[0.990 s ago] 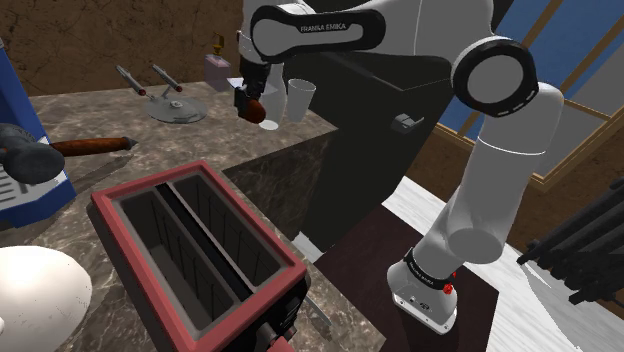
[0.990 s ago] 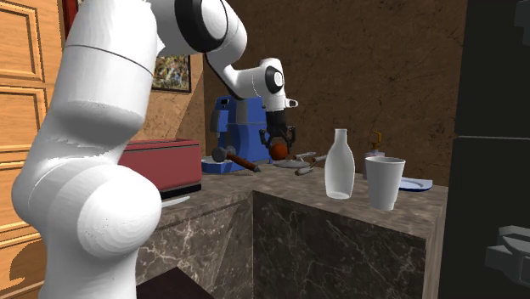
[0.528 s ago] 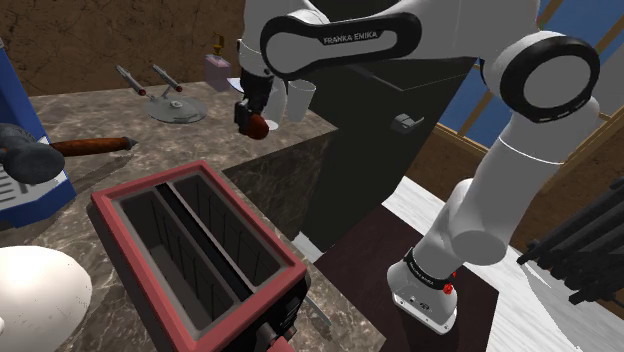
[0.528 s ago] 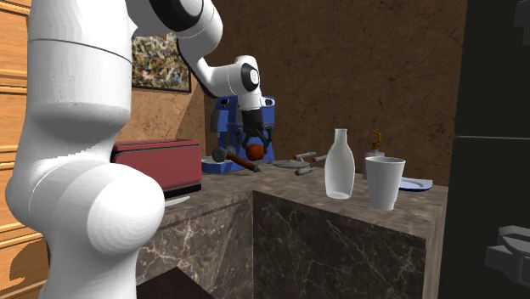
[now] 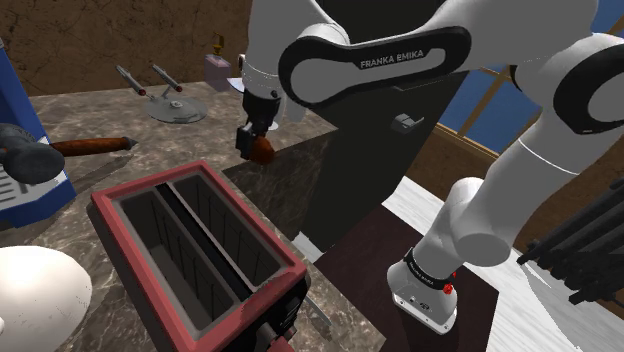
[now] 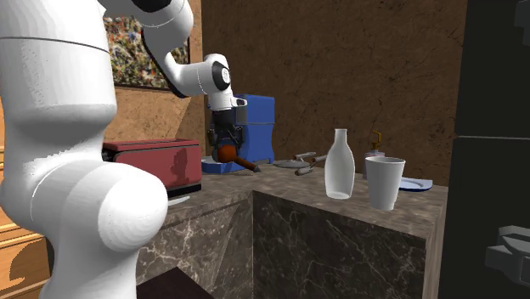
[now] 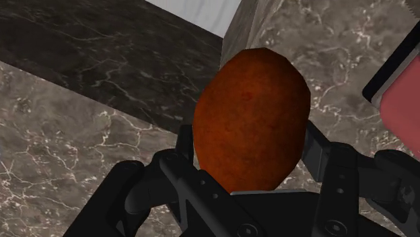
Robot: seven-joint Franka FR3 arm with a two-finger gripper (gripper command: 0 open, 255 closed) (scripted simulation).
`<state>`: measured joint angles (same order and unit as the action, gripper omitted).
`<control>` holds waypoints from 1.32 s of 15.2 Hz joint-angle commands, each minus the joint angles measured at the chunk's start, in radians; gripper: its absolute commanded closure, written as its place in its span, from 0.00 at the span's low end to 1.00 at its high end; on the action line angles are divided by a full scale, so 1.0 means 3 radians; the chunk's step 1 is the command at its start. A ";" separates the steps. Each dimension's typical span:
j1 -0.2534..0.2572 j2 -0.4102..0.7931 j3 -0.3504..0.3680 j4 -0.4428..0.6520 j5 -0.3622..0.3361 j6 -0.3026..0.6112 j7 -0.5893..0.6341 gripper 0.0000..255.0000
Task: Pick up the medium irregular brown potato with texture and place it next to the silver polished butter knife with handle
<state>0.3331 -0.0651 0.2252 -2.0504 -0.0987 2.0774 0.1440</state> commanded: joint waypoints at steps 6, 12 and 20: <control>0.0239 -0.0381 0.0271 -0.0373 0.0101 -0.0037 0.0460 1.00; 0.0453 -0.0580 0.0545 -0.0532 0.0202 -0.0102 0.0885 1.00; 0.0735 -0.0656 0.0952 -0.0528 0.0307 -0.0217 0.1511 1.00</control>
<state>0.5417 -0.2637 0.4922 -2.2009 -0.0108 2.0069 0.5720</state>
